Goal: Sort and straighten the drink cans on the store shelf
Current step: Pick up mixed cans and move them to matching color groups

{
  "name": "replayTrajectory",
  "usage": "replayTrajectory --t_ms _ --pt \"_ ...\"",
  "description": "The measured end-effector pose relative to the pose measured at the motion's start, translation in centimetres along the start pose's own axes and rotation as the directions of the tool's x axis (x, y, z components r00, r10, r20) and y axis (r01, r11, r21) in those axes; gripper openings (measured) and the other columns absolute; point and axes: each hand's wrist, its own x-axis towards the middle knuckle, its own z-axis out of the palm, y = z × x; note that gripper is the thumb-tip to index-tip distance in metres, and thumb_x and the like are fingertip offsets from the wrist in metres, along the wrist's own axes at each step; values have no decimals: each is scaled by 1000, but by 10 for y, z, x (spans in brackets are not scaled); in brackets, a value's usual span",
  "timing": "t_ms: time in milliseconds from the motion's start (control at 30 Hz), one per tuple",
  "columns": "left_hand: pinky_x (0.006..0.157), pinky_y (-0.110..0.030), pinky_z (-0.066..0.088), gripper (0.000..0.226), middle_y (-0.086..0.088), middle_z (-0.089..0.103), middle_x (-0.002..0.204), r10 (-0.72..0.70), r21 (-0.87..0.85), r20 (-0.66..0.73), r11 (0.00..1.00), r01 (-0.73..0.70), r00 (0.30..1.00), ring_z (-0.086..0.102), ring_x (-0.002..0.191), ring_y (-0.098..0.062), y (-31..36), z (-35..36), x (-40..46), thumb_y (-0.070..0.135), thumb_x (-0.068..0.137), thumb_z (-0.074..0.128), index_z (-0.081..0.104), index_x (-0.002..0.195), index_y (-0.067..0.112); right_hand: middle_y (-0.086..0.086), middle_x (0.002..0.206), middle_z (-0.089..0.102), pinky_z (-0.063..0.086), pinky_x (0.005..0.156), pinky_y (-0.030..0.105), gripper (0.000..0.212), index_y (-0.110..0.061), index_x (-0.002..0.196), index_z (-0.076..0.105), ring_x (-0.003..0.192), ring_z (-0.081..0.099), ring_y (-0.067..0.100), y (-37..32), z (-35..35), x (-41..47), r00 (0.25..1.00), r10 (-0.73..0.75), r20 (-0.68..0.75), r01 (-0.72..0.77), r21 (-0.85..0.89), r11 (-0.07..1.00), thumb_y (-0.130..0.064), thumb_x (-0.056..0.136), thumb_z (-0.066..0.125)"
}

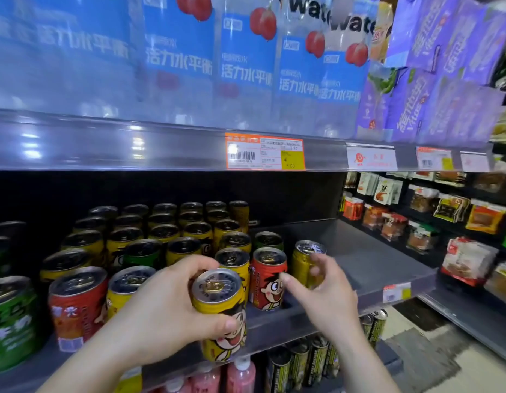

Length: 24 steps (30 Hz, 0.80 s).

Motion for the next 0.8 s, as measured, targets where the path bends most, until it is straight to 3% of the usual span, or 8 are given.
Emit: replayTrajectory --t_ms 100,167,267,333,400,500,667,800 --pt "76 -26 57 75 25 69 93 4 -27 -2 1000 -4 1000 66 84 5 0 3 1 54 42 86 52 108 45 -17 111 60 37 92 38 79 -34 121 48 111 52 14 -11 34 -18 997 -27 66 36 -149 988 -79 57 62" --pt "74 -27 58 70 23 69 93 8 -47 6 999 -8 1000 68 84 3 0 5 2 49 45 88 52 105 44 -15 110 63 30 88 38 74 -33 120 46 111 53 17 -16 47 -16 999 12 50 -6 -131 991 -75 62 63" --pt "76 -28 58 72 23 69 97 15 -73 30 997 -13 999 67 87 3 -1 9 4 48 46 89 52 108 43 -16 100 64 32 92 37 63 -38 115 48 108 57 15 -15 48 -14 999 35 37 -35 7 999 -68 64 67" --pt "82 -27 56 87 24 67 103 31 -66 26 997 -30 999 64 93 6 1 12 7 57 42 85 48 119 44 -20 93 61 40 94 37 57 -41 110 50 101 59 12 -13 34 -19 1000 29 0 -29 167 986 -63 62 71" --pt "87 -26 54 101 25 63 112 66 -45 19 997 -65 998 62 99 7 7 17 11 63 39 80 43 131 42 -20 94 61 46 85 31 56 -40 108 49 93 60 5 -11 11 -23 998 31 -52 -15 291 957 -55 62 77" --pt "91 -29 52 96 22 61 116 142 21 -4 990 -142 990 60 103 5 30 23 23 60 47 79 45 133 37 -18 97 60 45 77 27 57 -33 109 48 89 57 -2 -4 -25 -26 995 22 -95 17 393 920 -42 64 82" --pt "91 -37 49 64 14 63 110 214 235 -2 949 -208 977 58 103 -9 58 38 62 54 64 77 53 120 33 -12 100 62 45 78 31 57 -29 111 49 90 58 4 16 -45 -33 995 77 -57 -49 390 920 -41 65 81" --pt "103 -38 34 73 6 58 128 139 537 82 828 -162 987 46 122 -19 47 50 90 69 66 64 47 127 34 -17 98 63 45 77 27 54 -33 109 51 88 58 -1 22 -49 -40 999 46 20 -50 340 939 -40 65 82"
